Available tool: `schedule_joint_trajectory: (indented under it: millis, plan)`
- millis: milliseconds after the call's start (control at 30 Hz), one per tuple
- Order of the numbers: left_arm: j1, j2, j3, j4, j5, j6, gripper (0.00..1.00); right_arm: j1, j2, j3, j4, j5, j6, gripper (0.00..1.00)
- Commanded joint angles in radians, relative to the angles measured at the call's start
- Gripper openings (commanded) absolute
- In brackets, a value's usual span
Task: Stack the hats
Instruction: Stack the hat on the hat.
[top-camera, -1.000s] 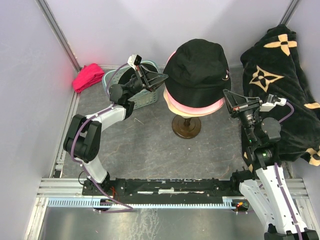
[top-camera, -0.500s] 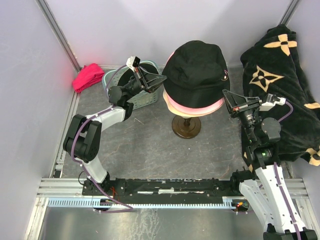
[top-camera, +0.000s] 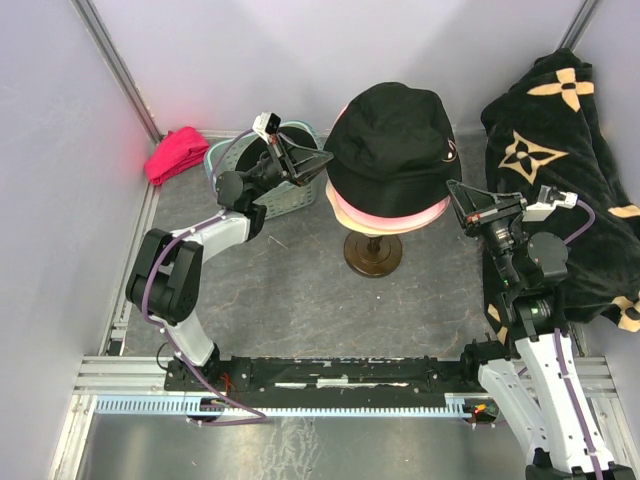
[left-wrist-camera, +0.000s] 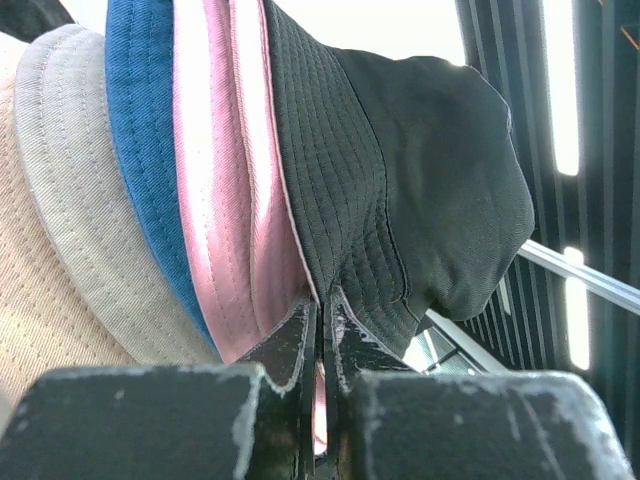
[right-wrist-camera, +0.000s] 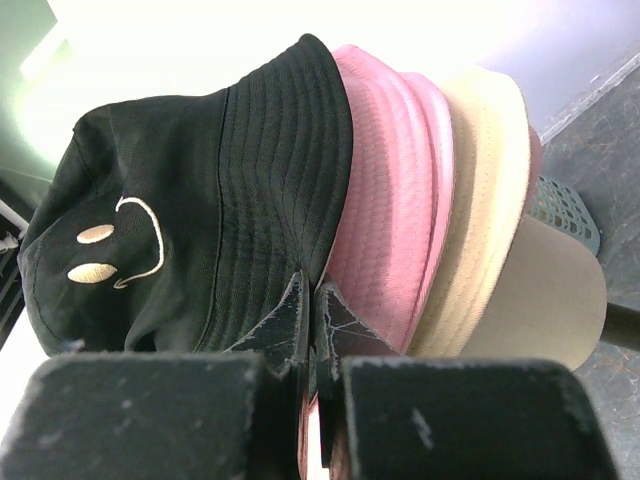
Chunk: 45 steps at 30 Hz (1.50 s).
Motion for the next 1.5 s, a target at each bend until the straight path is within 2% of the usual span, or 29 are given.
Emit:
schedule_joint_trajectory:
  millis: [0, 233, 433, 600, 900, 1067, 1467]
  plan:
    - [0.014, 0.008, -0.031, -0.054, 0.036, 0.076, 0.03, -0.013, 0.001, -0.023, -0.133, 0.051, -0.042, 0.02]
    - [-0.001, 0.007, -0.013, -0.092, 0.039, 0.102, 0.03, -0.014, 0.017, -0.019, -0.112, 0.059, -0.043, 0.02]
    - [-0.003, 0.017, 0.014, -0.069, 0.034, 0.079, 0.03, -0.013, 0.023, 0.005, -0.062, 0.07, -0.05, 0.27]
    - [-0.005, 0.017, 0.023, -0.055, 0.03, 0.067, 0.03, -0.013, 0.019, 0.031, -0.049, 0.084, -0.054, 0.36]
    - [-0.024, -0.02, -0.021, -0.065, 0.018, 0.092, 0.03, -0.013, -0.071, 0.081, -0.124, 0.112, -0.066, 0.44]
    - [-0.057, -0.065, -0.065, -0.135, -0.009, 0.183, 0.03, -0.013, -0.124, 0.117, -0.188, 0.118, -0.042, 0.48]
    - [-0.137, -0.129, -0.115, -0.25, -0.14, 0.294, 0.03, -0.013, -0.11, 0.155, -0.21, 0.005, 0.052, 0.55]
